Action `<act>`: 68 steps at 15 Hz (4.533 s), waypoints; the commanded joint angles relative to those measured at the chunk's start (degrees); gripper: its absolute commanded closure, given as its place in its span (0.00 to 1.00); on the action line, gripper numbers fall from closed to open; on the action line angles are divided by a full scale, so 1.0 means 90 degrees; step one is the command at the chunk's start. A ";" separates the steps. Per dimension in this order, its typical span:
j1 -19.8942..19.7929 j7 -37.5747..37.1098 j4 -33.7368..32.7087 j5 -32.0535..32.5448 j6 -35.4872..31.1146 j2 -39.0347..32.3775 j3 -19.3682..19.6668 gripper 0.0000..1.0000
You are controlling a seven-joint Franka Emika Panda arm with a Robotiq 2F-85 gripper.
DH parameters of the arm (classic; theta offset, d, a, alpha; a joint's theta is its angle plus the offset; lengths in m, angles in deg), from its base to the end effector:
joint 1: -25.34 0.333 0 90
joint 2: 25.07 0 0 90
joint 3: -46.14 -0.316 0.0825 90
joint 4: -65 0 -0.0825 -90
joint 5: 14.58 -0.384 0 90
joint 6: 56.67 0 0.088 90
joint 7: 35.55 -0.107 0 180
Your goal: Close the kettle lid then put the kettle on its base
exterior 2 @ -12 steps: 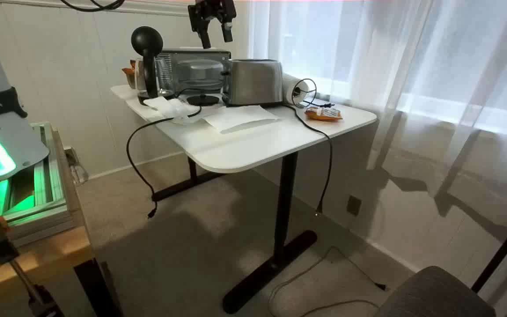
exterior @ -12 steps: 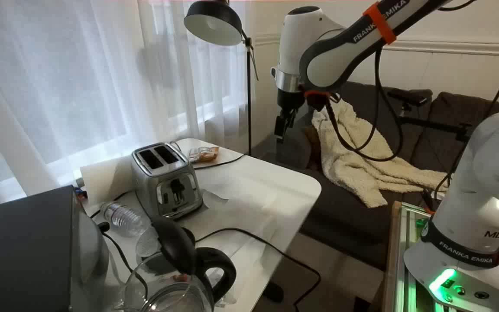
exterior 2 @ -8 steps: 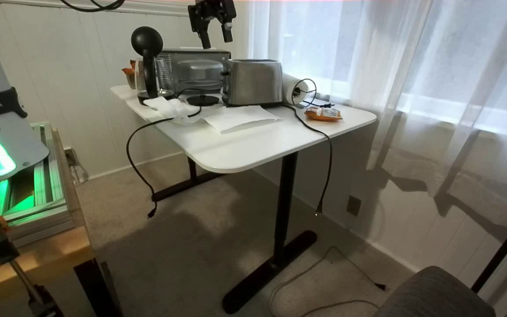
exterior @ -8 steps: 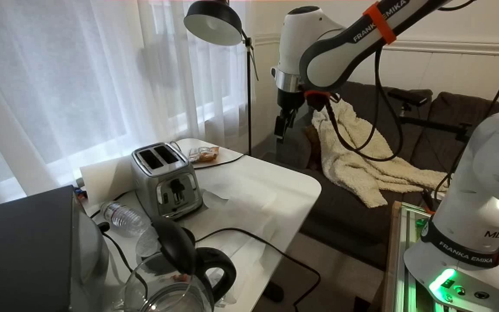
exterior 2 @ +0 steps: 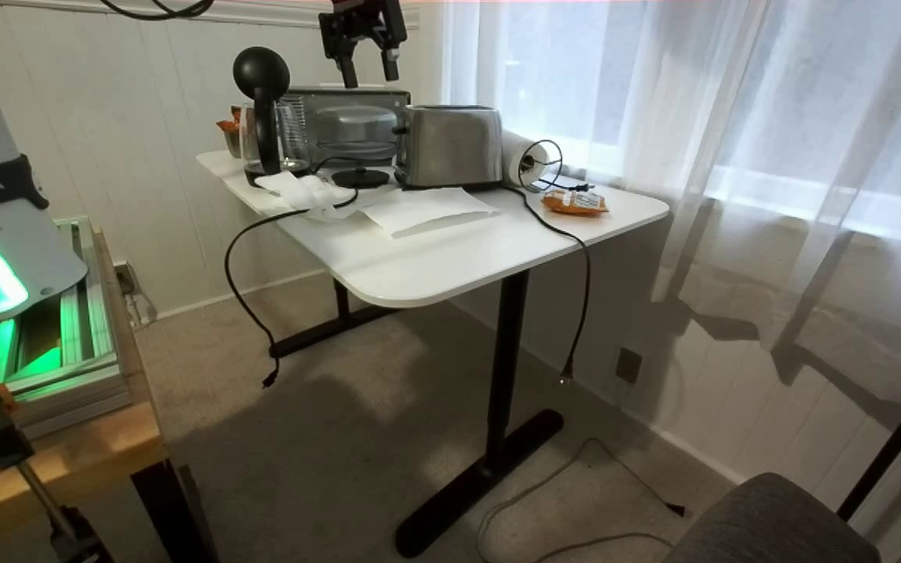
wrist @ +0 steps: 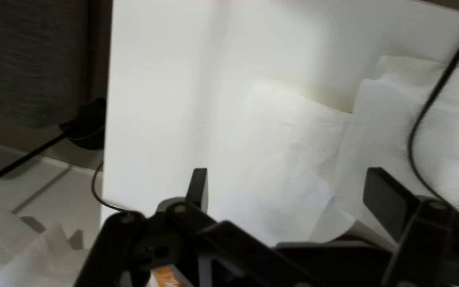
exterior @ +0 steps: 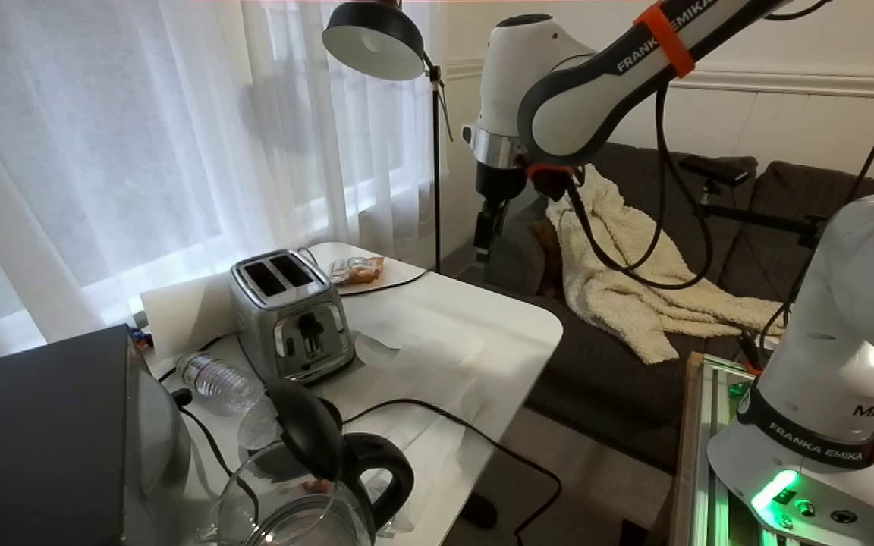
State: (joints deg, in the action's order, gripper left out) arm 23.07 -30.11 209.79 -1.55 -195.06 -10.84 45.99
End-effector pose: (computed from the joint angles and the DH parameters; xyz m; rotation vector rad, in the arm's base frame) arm 0.4492 -0.0178 0.3787 2.9468 0.3224 0.1857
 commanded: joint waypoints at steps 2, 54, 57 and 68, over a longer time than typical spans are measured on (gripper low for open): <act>0.0954 0.1112 0.0174 -0.1064 -0.0228 0.0017 -0.0145 0.00; 0.2732 0.6175 -0.1500 -0.5266 -0.2390 -0.2023 -0.2109 0.00; 0.2601 0.6289 -0.1603 -0.5375 -0.2404 -0.2222 -0.2288 0.00; 0.2162 0.6296 -0.1779 -0.5283 -0.2391 -0.2599 -0.2699 0.00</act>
State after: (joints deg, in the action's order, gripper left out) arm 43.89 25.05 194.58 -47.96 -216.01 -32.64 23.49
